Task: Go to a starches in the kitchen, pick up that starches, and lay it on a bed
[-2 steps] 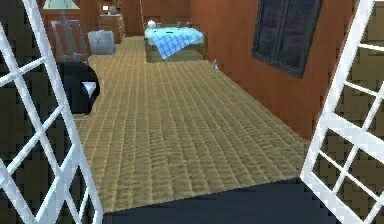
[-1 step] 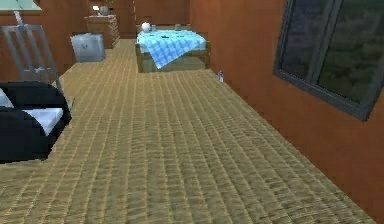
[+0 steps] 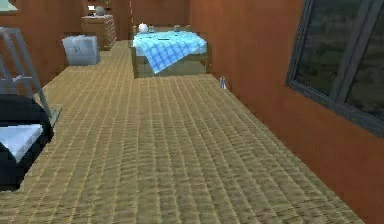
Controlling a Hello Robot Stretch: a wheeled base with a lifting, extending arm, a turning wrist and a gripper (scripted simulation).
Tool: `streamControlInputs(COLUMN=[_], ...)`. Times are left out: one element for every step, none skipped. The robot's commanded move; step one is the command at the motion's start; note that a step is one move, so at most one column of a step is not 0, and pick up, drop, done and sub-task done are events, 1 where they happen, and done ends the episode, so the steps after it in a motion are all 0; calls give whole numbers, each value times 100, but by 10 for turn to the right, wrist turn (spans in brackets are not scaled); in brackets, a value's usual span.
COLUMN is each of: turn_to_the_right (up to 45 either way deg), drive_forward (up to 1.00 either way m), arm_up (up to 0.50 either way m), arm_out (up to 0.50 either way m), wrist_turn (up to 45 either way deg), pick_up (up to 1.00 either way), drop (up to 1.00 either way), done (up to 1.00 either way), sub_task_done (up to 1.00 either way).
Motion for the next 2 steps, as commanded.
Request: streamControlInputs(turn_to_the_right=[-210, 0], drive_forward=[0, 100], arm_up=[0, 0], arm_out=[0, 0], wrist_turn=[0, 0], pick_up=[0, 0], drop=[0, 0], done=[0, 0], sub_task_done=[0, 0])
